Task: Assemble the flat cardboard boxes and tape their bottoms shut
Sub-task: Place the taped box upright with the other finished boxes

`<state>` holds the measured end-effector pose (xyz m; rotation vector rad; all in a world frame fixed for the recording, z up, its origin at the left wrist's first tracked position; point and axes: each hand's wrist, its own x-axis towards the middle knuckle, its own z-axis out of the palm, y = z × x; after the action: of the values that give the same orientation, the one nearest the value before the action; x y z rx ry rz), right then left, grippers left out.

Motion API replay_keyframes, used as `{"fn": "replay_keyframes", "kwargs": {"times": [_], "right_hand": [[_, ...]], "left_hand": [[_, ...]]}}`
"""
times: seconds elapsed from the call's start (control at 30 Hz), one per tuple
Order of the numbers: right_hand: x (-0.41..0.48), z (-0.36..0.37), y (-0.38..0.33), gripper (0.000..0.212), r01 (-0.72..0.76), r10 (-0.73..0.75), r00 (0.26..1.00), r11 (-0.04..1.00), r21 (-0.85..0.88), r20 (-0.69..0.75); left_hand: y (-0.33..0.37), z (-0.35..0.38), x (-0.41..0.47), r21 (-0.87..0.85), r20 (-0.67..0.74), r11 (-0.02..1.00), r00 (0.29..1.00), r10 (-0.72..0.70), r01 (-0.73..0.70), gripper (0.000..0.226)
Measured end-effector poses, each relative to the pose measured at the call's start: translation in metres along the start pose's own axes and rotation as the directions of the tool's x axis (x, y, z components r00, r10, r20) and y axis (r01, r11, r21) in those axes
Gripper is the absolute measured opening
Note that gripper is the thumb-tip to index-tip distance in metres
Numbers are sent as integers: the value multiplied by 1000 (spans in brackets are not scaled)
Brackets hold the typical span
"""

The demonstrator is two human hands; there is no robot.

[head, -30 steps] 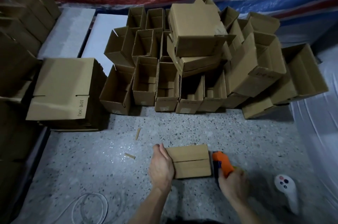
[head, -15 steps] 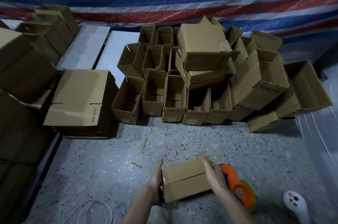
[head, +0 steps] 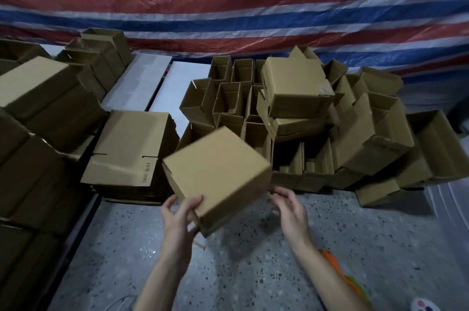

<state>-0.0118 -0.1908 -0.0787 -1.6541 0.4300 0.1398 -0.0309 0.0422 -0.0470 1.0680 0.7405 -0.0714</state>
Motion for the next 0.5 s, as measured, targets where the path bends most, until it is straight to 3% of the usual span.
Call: {"fn": "replay_keyframes", "kwargs": {"times": [0.1,0.2,0.3,0.5], "right_hand": [[-1,5,-6,14,25,-24,999,999,32,-36],[-6,0,6,13,-20,21,999,1000,20,-43],[-11,-7,23,13,-122,122,991,993,2,-62],[-14,-20,46,14,-229,222,963,973,-28,-156]], "left_hand": [[25,21,22,-112,-69,982,987,147,-154,102],[39,54,57,-107,-202,975,965,168,-192,105],[42,92,89,-46,-268,987,954,134,-152,107],[26,135,131,68,-161,998,987,1,10,112]]}}
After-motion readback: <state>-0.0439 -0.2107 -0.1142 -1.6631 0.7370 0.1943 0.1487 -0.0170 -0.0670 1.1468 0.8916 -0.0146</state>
